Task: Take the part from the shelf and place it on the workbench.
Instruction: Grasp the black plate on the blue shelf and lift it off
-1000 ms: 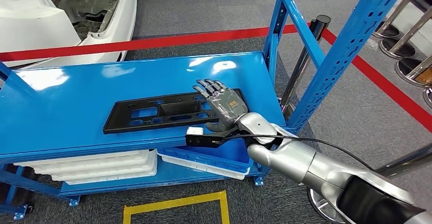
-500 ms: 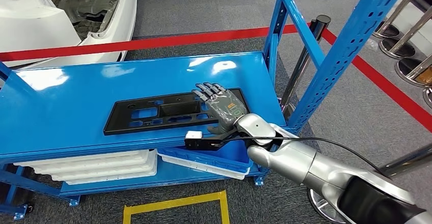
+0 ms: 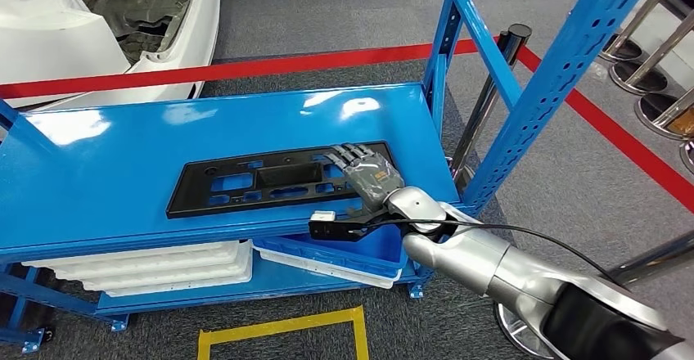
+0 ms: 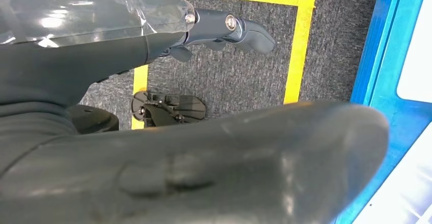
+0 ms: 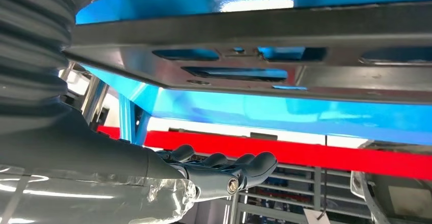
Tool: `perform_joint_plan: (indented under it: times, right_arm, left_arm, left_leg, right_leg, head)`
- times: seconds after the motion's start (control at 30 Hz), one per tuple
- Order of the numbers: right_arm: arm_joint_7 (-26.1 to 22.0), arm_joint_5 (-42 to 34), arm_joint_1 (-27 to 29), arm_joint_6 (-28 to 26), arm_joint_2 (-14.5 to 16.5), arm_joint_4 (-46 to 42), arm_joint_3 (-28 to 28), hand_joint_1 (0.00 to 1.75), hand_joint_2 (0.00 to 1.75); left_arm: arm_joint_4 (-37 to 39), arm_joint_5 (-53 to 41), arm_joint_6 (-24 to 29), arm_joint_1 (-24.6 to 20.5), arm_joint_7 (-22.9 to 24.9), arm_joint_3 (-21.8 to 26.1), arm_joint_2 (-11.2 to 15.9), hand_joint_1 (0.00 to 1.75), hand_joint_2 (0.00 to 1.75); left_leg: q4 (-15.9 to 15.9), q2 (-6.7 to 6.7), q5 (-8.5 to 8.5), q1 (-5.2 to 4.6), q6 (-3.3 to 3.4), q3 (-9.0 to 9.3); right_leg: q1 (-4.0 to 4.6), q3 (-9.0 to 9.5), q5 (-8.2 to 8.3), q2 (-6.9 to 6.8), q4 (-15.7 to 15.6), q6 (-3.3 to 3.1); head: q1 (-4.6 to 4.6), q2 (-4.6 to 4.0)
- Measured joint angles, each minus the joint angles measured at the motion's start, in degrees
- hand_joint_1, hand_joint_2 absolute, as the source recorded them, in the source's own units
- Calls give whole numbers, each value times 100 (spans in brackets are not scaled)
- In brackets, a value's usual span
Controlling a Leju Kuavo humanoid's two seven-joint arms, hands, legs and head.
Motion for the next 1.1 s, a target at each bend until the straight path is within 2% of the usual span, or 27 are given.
perform_joint_plan:
  times: [0.63, 1.1]
  right_arm:
    - [-31, 231, -19, -147, 10, 459, 0, 0, 175]
    - [3, 645, -116, -816, 142, 1053, 0, 0, 175]
  left_arm:
    - [0, -1, -2, -10, 89, 0, -2, 0, 0]
    - [0, -2, 44, -16, 140, 0, -2, 0, 0]
  left_leg:
    - [0, 0, 0, 0, 0, 0]
    - [-1, -1, 0, 0, 1, 0]
  right_leg:
    - [0, 1, 0, 0, 0, 0]
    - [0, 0, 0, -1, 0, 0]
  head:
    - [-1, 0]
    - [0, 0]
